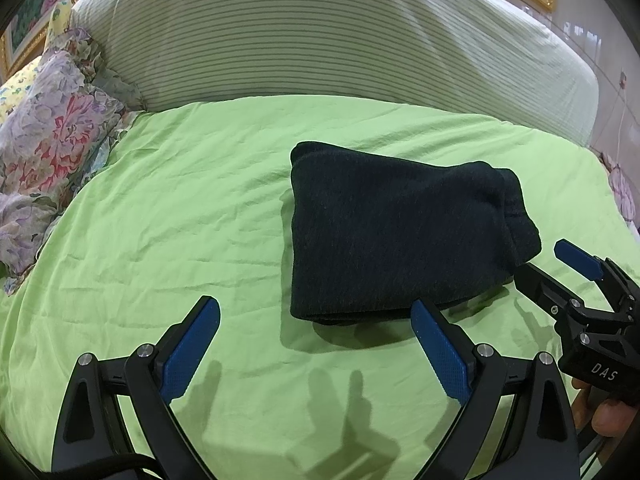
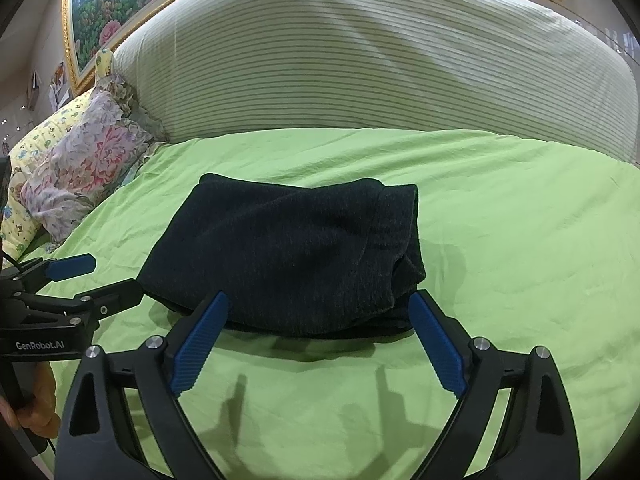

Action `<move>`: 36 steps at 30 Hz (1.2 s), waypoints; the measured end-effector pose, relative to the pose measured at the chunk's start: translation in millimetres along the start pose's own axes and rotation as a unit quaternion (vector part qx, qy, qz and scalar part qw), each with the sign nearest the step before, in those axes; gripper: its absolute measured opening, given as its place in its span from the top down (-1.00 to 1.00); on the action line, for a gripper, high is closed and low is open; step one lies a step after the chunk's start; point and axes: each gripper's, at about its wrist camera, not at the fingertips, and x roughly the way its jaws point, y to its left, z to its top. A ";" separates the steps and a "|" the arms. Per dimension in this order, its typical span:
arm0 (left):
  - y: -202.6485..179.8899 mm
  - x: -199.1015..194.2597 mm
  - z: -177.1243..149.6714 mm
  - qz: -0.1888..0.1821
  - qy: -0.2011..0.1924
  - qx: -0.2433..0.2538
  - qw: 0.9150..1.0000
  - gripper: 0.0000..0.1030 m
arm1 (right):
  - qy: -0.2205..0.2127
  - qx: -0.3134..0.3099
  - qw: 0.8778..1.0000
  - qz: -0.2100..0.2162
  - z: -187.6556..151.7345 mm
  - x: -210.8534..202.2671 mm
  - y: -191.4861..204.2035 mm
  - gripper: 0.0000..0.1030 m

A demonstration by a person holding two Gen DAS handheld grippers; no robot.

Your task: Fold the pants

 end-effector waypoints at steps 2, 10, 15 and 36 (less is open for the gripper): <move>-0.1 -0.2 0.5 0.002 -0.001 0.000 1.000 -0.88 | 0.000 0.000 1.000 0.001 -0.1 -0.4 0.2 -0.80; 0.2 -1.6 6.3 -0.001 -0.002 0.002 1.000 -0.85 | -0.002 0.005 1.000 -0.001 3.1 -2.6 -2.5 -0.80; 0.0 -1.4 11.3 -0.007 -0.001 0.000 1.000 -0.83 | -0.002 0.008 1.000 -0.005 7.5 -1.8 -6.6 -0.80; -9.5 3.0 26.3 0.004 0.007 -0.004 1.000 -0.83 | 0.004 0.052 0.999 -0.013 8.2 -0.8 -24.6 -0.85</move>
